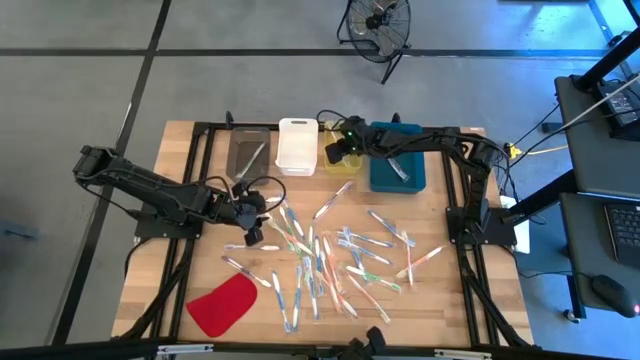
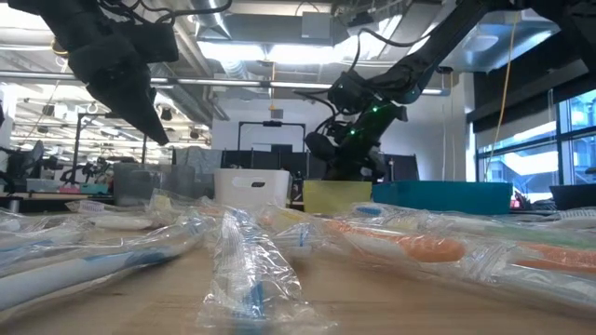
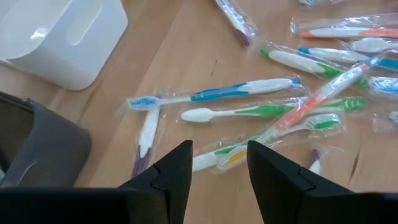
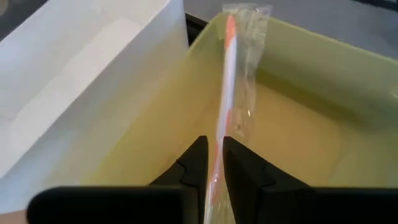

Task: Pick & Place Toothbrushes
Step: Put the orange toothbrush into the yellow bin

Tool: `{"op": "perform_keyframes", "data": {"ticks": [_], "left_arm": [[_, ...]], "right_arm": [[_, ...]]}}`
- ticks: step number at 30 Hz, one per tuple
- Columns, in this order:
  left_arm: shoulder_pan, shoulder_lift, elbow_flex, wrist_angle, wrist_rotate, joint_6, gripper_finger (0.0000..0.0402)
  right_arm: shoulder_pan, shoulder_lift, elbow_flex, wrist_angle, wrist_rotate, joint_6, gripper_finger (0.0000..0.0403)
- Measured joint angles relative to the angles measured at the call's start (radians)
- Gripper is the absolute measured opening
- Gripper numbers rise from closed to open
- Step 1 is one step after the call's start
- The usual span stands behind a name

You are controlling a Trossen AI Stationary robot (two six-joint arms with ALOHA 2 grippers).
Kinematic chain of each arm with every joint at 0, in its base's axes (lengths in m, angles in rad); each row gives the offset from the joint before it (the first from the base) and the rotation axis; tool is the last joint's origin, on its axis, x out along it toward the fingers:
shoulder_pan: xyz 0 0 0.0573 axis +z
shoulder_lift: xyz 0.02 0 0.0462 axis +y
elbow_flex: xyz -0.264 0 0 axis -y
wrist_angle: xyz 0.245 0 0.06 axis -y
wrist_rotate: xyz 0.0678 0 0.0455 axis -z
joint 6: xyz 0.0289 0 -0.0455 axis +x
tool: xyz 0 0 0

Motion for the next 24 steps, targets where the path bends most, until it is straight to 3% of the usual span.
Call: {"op": "perform_keyframes", "data": {"ticks": [8,13,17,24], "left_arm": [[0.0,0.0,0.0,-0.042,0.0,-0.001,0.0181],[0.0,0.0,0.0,-0.053,0.0,-0.009,0.0213],[0.0,0.0,0.0,-0.053,0.007,-0.027,0.023],[-0.001,0.0,0.0,-0.053,0.082,-0.026,0.0229]], "right_arm": [[0.0,-0.049,0.0,-0.003,-0.003,-0.084,0.002],[0.005,-0.112,0.0,-0.095,-0.003,-0.144,0.0004],[0.019,-0.159,-0.016,-0.173,0.002,-0.184,0.0011],[0.059,-0.271,-0.15,-0.161,0.032,-0.19,0.0022]]}}
